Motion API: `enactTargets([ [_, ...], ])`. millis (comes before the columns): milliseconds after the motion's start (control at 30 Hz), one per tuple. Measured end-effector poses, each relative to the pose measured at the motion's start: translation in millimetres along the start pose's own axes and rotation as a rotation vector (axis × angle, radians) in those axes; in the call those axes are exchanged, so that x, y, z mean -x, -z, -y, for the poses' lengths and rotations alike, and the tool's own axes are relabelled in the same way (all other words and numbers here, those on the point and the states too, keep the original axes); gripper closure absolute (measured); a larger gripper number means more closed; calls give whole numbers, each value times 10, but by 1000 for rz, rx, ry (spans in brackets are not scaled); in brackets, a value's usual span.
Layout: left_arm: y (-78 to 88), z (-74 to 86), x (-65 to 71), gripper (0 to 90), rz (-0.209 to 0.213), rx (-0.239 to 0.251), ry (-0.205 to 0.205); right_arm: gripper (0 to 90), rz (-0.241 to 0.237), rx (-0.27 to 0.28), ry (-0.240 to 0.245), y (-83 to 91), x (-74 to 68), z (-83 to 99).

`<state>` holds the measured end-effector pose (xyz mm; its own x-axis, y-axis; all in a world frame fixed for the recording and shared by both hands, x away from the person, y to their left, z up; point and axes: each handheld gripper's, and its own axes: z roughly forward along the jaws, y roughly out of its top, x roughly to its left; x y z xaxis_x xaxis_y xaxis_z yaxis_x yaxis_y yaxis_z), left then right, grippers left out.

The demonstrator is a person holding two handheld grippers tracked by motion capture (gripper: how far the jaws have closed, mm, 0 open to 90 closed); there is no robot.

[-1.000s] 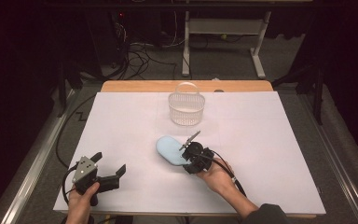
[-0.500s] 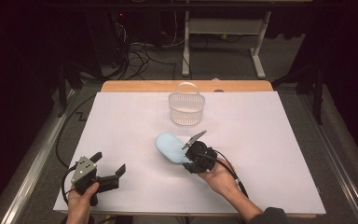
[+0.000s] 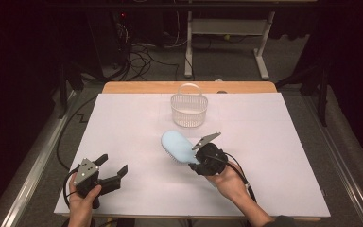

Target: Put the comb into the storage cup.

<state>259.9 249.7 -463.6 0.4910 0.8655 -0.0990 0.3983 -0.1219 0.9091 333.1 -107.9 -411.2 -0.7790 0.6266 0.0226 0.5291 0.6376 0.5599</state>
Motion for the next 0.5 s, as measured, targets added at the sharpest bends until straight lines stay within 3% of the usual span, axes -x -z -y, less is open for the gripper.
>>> enactTargets([
  [500,-15,-77,59,155,22,6,-14,708,1,125,-23,246,-2,201],
])
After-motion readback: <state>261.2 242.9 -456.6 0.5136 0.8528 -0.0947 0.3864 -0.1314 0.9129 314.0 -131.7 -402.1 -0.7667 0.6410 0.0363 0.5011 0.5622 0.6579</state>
